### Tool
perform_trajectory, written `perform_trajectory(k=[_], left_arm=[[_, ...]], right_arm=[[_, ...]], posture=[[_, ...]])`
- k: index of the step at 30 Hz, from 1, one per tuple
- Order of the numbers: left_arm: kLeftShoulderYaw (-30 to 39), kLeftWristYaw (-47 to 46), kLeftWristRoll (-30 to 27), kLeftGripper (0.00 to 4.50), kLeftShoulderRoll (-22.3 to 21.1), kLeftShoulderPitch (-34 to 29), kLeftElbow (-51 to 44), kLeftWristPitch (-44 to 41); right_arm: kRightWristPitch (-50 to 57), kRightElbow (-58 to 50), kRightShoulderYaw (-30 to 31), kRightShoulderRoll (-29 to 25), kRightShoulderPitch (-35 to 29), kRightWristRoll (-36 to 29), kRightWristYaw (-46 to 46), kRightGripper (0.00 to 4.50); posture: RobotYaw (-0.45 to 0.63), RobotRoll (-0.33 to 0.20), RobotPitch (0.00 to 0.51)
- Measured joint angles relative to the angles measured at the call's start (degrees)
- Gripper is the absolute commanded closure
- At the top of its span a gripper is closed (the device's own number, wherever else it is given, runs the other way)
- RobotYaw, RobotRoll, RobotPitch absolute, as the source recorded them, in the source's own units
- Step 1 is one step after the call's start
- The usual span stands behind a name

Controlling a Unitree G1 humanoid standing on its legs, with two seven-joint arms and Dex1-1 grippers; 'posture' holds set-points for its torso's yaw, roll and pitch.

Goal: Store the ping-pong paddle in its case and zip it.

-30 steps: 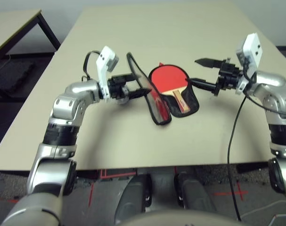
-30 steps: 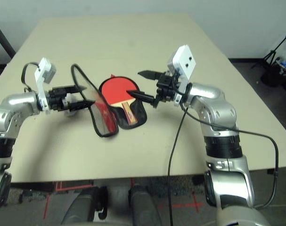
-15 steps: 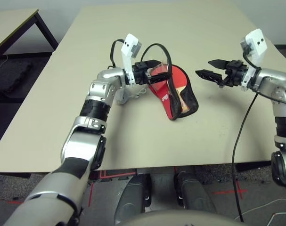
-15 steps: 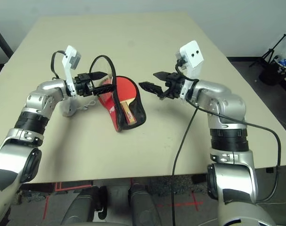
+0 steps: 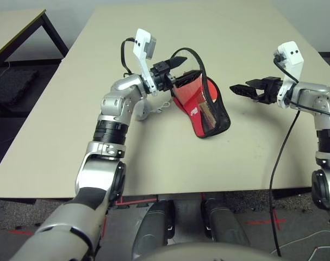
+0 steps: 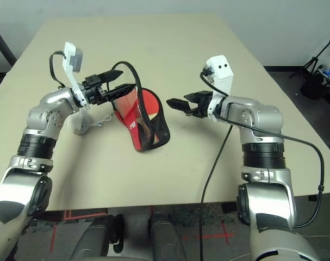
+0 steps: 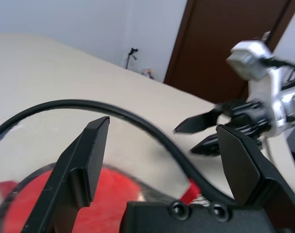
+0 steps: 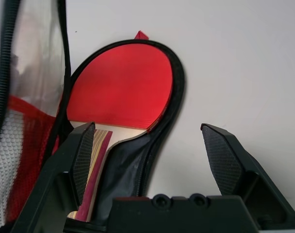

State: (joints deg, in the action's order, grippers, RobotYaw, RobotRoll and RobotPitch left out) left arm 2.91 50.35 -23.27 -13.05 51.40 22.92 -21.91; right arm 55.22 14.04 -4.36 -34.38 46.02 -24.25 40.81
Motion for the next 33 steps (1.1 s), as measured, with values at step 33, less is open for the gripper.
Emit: perform_trajectory(k=[33], left_arm=[[-0.63, -2.73, -6.02, 0.00, -12.69, -17.56, -28.88, -17.32]], right_arm=[[28.43, 3.15, -5.53, 5.95, -0.79, -1.92, -11.86, 0.01]], posture=[[0.00, 0.000, 0.124]])
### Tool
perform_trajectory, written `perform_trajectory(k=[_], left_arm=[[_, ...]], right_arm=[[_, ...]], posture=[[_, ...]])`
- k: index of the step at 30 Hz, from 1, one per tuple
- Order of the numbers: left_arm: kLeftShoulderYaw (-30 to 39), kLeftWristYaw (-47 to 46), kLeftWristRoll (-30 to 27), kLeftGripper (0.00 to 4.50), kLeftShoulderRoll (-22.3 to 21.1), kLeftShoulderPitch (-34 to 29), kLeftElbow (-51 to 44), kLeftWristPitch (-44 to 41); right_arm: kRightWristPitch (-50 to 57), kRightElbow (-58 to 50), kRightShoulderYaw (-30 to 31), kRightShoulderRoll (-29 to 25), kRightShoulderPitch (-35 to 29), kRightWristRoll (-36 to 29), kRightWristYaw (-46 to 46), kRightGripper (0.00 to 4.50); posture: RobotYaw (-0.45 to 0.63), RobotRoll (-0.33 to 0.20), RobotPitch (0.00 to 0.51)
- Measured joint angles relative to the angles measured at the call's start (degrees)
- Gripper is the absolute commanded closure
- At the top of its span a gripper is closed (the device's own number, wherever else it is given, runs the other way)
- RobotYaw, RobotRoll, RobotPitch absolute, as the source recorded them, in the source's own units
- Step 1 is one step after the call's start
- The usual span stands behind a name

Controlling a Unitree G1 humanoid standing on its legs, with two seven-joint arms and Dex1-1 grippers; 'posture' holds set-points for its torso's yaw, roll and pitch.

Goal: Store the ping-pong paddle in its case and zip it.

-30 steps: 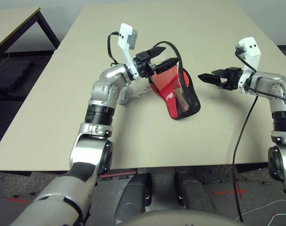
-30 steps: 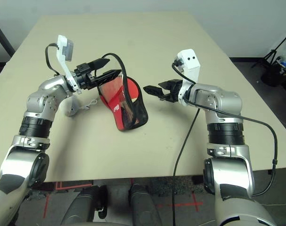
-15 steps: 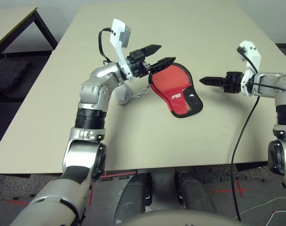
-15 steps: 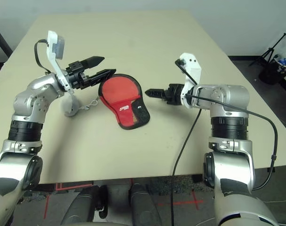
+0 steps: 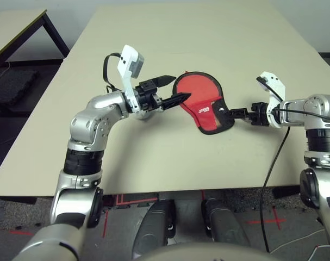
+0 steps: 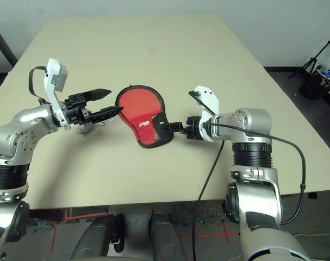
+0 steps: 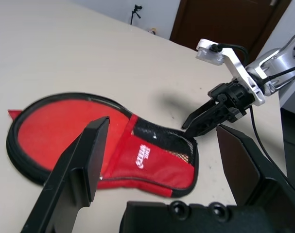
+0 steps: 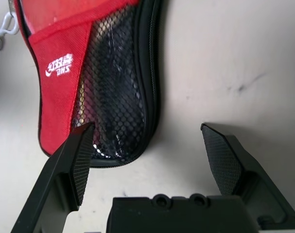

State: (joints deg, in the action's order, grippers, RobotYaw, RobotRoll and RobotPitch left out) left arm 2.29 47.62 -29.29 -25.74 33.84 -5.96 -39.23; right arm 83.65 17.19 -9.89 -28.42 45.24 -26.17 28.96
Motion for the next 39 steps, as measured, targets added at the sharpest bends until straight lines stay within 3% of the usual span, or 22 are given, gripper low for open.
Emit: perform_trajectory(k=[9, 19, 23, 34, 39], left_arm=[[-0.16, -1.52, -0.48, 0.00, 0.57, -0.14, -0.63, -0.14], [-0.94, -0.60, -0.49, 0.00, -0.14, -0.25, 0.94, -0.50], [-1.61, 0.48, -0.40, 0.00, -1.14, -2.42, 2.70, -1.37], [-4.16, 2.54, 0.93, 0.00, -3.00, -6.09, 5.24, -0.99], [-4.31, 2.53, 1.58, 0.00, -2.42, -5.83, 6.08, -0.25]], right_arm=[[2.73, 2.39, -4.55, 5.72, 1.41, -0.36, -1.85, 0.01], [1.30, 12.57, -11.57, 11.74, 6.01, -0.30, -5.26, 0.01], [-1.13, 16.51, -12.28, 12.56, 7.04, -0.25, -6.00, 0.80], [-3.25, 18.38, -10.26, 12.78, 6.54, -0.04, -5.98, 4.37], [-1.21, 15.60, -9.29, 12.70, 6.31, -0.32, -5.81, 4.48]], posture=[[-0.02, 0.000, 0.127], [-0.03, 0.000, 0.130], [-0.03, 0.000, 0.129], [-0.04, 0.000, 0.137], [-0.05, 0.000, 0.145]])
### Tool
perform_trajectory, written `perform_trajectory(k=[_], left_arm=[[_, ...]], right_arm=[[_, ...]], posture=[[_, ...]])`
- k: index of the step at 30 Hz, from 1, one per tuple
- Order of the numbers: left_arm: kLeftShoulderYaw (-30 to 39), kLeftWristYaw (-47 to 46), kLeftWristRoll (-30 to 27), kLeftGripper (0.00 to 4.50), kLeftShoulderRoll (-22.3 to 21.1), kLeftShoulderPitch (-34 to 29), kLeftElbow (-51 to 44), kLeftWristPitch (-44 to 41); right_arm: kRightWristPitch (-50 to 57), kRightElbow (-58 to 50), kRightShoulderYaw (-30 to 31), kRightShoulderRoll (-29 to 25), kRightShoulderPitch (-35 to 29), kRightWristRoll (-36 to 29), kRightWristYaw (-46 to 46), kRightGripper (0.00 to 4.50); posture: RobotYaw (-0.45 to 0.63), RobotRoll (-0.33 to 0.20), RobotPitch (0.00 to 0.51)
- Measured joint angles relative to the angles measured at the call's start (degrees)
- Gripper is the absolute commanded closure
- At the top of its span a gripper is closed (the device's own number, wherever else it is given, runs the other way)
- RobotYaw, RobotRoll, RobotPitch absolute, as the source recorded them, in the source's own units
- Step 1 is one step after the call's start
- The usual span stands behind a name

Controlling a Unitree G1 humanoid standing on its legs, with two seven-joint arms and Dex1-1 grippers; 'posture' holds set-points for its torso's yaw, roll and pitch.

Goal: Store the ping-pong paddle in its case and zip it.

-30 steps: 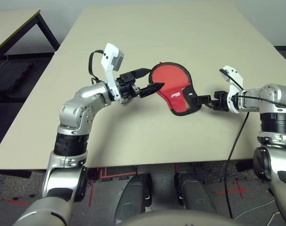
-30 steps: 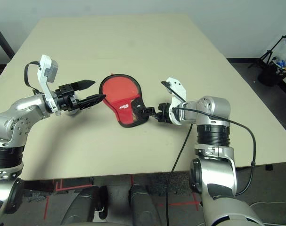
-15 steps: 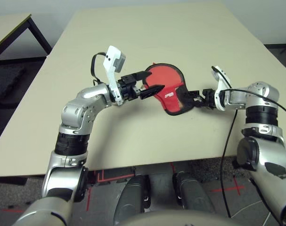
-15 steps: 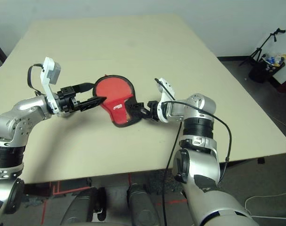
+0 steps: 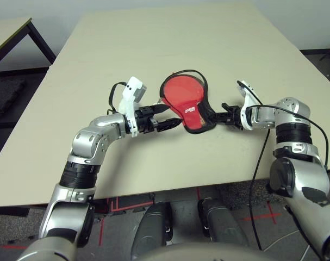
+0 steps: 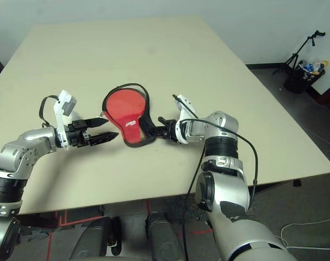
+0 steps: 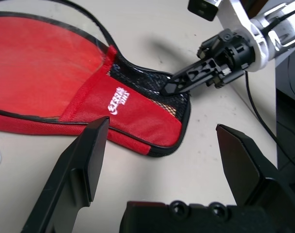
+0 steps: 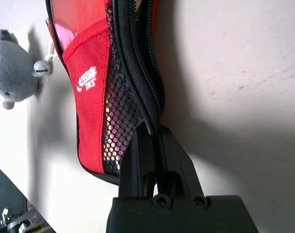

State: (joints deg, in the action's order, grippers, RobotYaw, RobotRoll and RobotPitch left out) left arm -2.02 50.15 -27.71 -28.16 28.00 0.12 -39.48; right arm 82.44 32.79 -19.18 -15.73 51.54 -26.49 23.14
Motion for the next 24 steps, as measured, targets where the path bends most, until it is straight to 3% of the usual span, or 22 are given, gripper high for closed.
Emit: perform_trajectory(k=[5, 10, 15, 18, 20, 22, 24], left_arm=[[-0.24, -0.24, 0.22, 0.00, 0.51, 0.15, 0.00, 0.25], [-0.18, -0.64, 0.31, 0.00, 0.56, 0.07, -0.08, 0.58], [-0.17, -1.07, 0.35, 0.00, 1.08, 0.07, -0.15, 0.75], [-0.20, -1.05, 0.44, 0.00, 1.23, 0.24, -0.04, 0.95], [-0.41, -0.79, 0.47, 0.00, 1.42, 0.65, 0.17, 1.25], [-0.37, -0.48, 0.63, 0.00, 1.21, 1.17, 0.90, 1.45], [-0.51, -0.18, 0.75, 0.00, 1.37, 2.14, 2.01, 1.59]], right_arm=[[5.41, -7.27, -0.19, -0.09, -1.81, -0.94, -0.95, 4.48], [8.10, -19.04, 0.38, -3.12, -10.79, -12.69, -5.37, 4.48], [8.07, -28.83, 0.51, -6.21, -21.31, -34.11, -18.44, 4.48], [7.51, -35.14, 0.96, -8.35, -30.17, -51.97, -29.46, 4.48], [-0.61, -39.82, 5.74, -15.84, -37.33, -70.60, -41.50, 4.48], [-8.34, -44.70, 7.59, -19.77, -42.38, -80.29, -48.83, 4.48], [-14.28, -49.71, 9.50, -21.33, -45.62, -84.36, -51.46, 4.48]], posture=[[-0.05, 0.000, 0.152], [-0.05, 0.000, 0.156], [-0.07, 0.000, 0.160], [-0.09, 0.000, 0.161], [-0.13, 0.000, 0.163], [-0.13, 0.000, 0.163], [-0.16, 0.000, 0.165]])
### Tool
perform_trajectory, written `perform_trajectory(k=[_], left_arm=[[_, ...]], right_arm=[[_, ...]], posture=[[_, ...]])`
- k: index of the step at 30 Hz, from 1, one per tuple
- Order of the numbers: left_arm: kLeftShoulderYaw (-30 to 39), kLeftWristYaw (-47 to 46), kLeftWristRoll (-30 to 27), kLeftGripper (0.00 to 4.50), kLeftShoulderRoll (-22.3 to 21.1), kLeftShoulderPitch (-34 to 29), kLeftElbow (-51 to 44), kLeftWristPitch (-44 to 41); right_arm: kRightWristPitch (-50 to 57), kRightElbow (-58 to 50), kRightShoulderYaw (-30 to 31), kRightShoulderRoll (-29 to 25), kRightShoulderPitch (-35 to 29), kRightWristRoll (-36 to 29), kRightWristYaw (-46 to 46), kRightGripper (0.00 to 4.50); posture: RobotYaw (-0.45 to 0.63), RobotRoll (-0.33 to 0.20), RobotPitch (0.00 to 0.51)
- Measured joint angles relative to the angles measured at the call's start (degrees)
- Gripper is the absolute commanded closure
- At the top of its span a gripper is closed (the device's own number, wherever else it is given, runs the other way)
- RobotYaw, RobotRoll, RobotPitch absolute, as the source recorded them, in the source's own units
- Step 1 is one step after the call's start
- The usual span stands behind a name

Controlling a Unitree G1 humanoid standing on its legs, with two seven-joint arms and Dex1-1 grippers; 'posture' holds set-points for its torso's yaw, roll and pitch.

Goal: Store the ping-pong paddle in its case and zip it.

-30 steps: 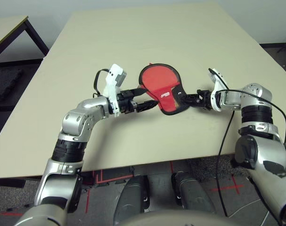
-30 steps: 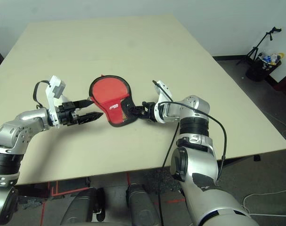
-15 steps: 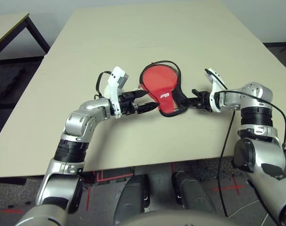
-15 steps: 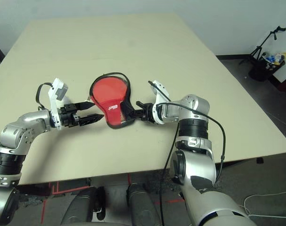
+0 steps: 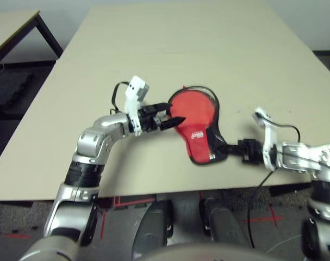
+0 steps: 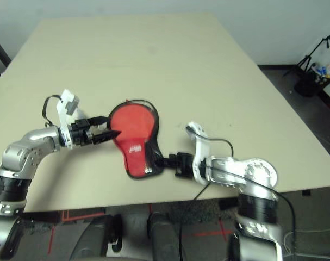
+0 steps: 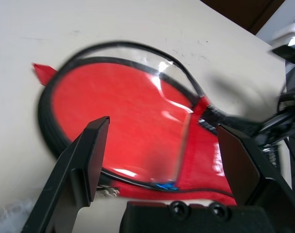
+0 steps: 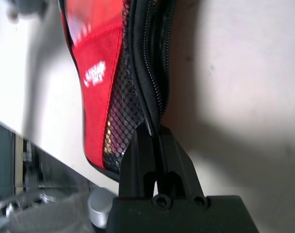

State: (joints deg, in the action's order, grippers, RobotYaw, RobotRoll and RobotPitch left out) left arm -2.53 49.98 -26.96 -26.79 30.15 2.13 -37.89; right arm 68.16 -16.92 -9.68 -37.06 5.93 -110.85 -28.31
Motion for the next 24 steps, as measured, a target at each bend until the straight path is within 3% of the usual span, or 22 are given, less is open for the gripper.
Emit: perform_trajectory(k=[10, 24], left_arm=[[-1.01, 1.78, 0.39, 0.00, 0.86, 2.19, 3.03, 1.58], [-1.00, 2.02, 0.38, 0.00, 0.53, 1.85, 3.06, 1.96]], right_arm=[[-15.58, -12.35, 4.59, -4.67, -10.55, -1.32, -1.32, 4.48], [-26.43, -20.81, 10.42, -11.71, -18.55, -1.37, -0.13, 4.48]], posture=[[-0.18, 0.000, 0.168], [-0.18, 0.000, 0.175]])
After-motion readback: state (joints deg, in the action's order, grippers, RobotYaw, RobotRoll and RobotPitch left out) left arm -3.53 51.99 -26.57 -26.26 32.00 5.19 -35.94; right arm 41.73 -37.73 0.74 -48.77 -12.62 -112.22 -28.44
